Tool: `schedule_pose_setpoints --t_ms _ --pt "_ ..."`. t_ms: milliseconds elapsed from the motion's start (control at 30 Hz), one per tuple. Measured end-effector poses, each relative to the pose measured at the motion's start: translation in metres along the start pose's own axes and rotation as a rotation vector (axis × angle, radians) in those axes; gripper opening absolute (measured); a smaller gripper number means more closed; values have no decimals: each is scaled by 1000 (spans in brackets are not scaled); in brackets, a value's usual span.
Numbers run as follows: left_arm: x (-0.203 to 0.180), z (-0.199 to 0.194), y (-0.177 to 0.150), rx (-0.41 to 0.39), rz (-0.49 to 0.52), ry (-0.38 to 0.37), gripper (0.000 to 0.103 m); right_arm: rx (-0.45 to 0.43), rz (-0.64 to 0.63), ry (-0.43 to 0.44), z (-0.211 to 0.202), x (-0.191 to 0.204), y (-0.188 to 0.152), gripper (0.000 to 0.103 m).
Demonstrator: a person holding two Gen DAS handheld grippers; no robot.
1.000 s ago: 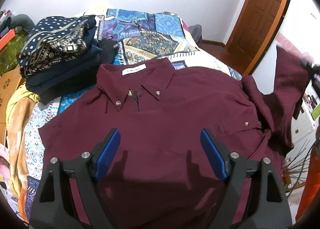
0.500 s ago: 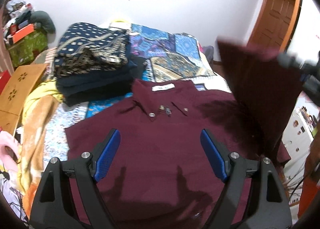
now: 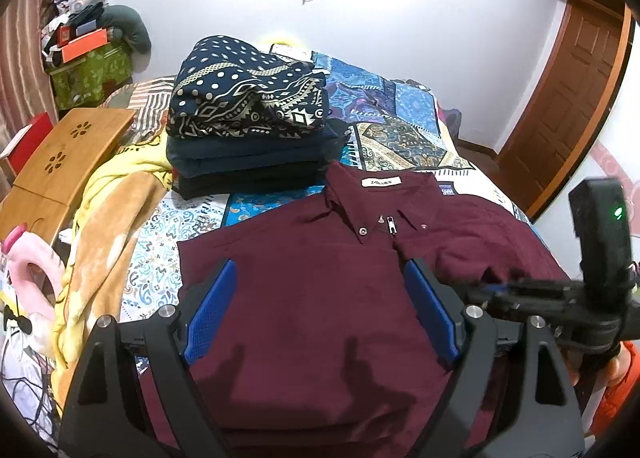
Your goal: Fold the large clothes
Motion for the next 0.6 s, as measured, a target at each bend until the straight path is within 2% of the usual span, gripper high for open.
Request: schedule_pose_setpoints --t_ms 100,167,367,533,600 --pt "-2 0 1 -1 8 0 85 33 18 16 -1 2 -6 27" --pt "-7 0 1 -2 23 0 85 24 -2 12 -12 5 -6 36" --pt "-33 -2 4 -14 82 -16 86 -126 -143 -93 -73 9 -6 45" --pt "-67 2 5 -16 154 -46 89 -271 -129 -219 -130 -18 -10 54" --pt "-82 6 2 -9 192 -57 89 -319 -104 -294 -152 -36 -17 57"
Point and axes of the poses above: each gripper's, at about its wrist camera, not at the fingertips, and z roughly the way its jaws point, x to its left, y to its top, the point moved 4 cm from there along z, roughly the way its jaws point, and after that the axes turned 8 degrees about -z, right-handed, at the moved point
